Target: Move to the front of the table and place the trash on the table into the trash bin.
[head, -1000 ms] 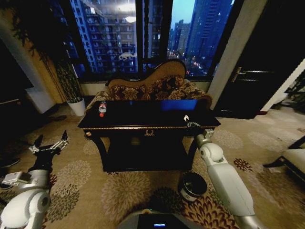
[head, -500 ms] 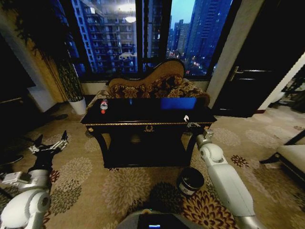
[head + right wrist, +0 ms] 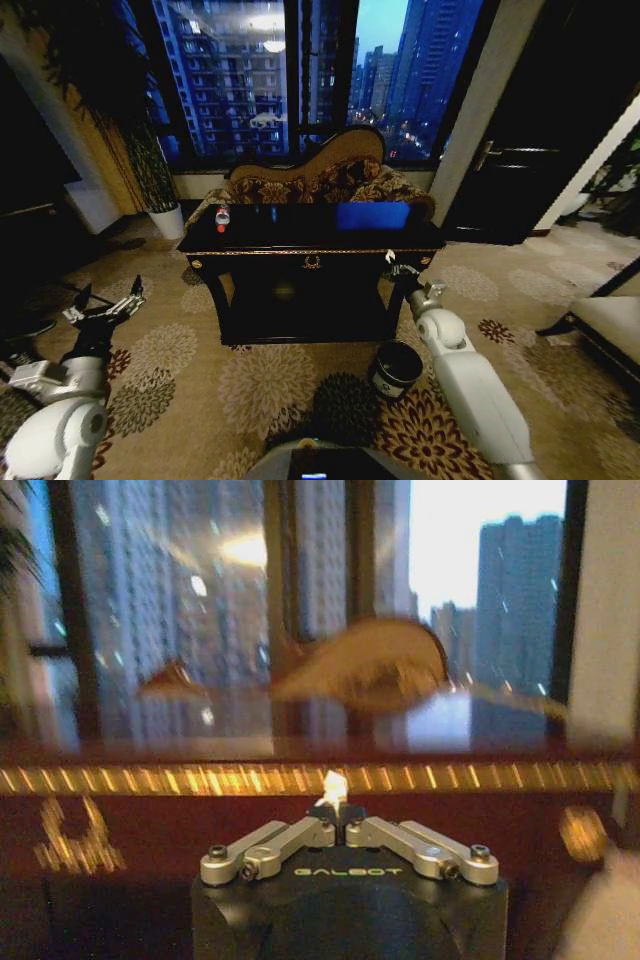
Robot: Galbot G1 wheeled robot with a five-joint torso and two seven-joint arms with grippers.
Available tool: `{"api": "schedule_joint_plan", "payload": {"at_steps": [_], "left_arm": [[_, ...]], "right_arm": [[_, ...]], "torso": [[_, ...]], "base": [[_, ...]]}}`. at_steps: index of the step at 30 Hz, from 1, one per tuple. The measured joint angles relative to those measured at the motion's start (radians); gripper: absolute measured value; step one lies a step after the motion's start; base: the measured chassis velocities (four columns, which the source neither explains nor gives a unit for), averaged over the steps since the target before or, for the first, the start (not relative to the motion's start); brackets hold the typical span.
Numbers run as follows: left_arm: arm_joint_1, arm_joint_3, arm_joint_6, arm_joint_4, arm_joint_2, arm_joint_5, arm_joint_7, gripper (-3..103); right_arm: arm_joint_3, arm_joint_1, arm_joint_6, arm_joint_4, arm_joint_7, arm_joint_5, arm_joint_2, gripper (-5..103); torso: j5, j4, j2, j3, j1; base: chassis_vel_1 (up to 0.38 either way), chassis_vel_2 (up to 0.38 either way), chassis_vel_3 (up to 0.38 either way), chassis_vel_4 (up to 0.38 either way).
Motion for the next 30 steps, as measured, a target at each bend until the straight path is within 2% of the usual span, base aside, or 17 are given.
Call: {"api": "schedule_joint_plan", "payload": {"at_steps": [5,7,9,11,12,15,20,22,26,27,29,30], "left_arm": [[-0.004,0.000,-0.001,-0.007,-0.009,-0.002,0.001,100],[-0.004,-0.001,-0.001,-0.013,-0.011,-0.003,0.001,100],[-0.003,-0.002,-0.001,-0.013,-0.011,-0.005,0.001,100],[0.003,-0.010,-0.003,-0.016,-0.010,-0.012,0.001,100],[0.003,-0.010,-0.003,-0.016,-0.010,-0.012,0.001,100],[0.016,-0.025,-0.016,-0.017,-0.006,-0.025,0.000,100],[0.019,-0.026,-0.030,-0.013,-0.010,-0.026,0.001,100],[0.022,-0.025,-0.035,-0.014,-0.014,-0.025,0.001,100],[0.028,-0.033,-0.040,-0.019,-0.010,-0.031,0.002,100],[0.028,-0.038,-0.043,-0.018,-0.006,-0.034,0.004,100],[0.028,-0.041,-0.045,-0.016,-0.004,-0.035,0.005,100],[0.028,-0.045,-0.048,-0.012,-0.001,-0.036,0.007,100]], "right_arm": [[0.030,-0.045,-0.021,-0.081,0.000,-0.028,0.028,1],[0.041,-0.045,-0.023,-0.202,0.000,-0.074,0.042,1],[0.042,-0.040,-0.022,-0.238,0.000,-0.085,0.045,1],[0.042,-0.014,0.013,-0.373,0.000,-0.135,0.046,1],[0.042,-0.014,0.013,-0.373,0.000,-0.135,0.046,1],[0.042,0.016,0.097,-0.545,0.000,-0.223,0.022,1],[0.036,0.064,0.121,-0.659,0.000,-0.242,0.014,1],[0.037,0.119,0.127,-0.742,0.000,-0.286,0.017,1],[0.041,0.139,0.122,-0.785,0.000,-0.315,0.018,1],[0.045,0.136,0.114,-0.781,0.000,-0.317,0.017,5],[0.049,0.132,0.110,-0.775,0.000,-0.318,0.017,5],[0.054,0.123,0.106,-0.762,0.000,-0.322,0.017,11]], "torso": [[-0.0001,-0.0002,0.000,0.000,0.000],[-0.0002,-0.0002,0.000,0.000,0.000],[-0.0001,-0.0003,0.000,0.000,0.000],[0.0003,0.0001,0.000,0.000,0.000],[0.0003,0.0001,0.000,0.000,0.000],[-0.0001,-0.0001,0.000,0.000,0.000],[-0.0001,-0.0005,0.000,0.000,0.000],[-0.0002,0.0004,0.000,0.000,0.000],[0.0001,0.0001,0.000,0.000,0.000],[0.0000,-0.0001,0.000,0.000,0.000],[0.0000,-0.0001,0.000,0.000,0.000],[-0.0001,-0.0001,0.000,0.000,0.000]], "base": [[0.000,0.000,0.000,0.000],[0.000,0.000,0.000,0.000],[0.000,0.000,0.000,0.000],[0.000,0.000,0.000,0.000],[0.000,0.000,0.000,0.000],[0.000,0.000,0.000,0.000],[0.000,0.000,0.000,0.000],[0.000,0.000,0.000,0.000],[0.000,0.000,0.000,0.000],[0.000,0.000,0.000,0.000],[0.000,0.000,0.000,0.000],[0.000,0.000,0.000,0.000]]}}
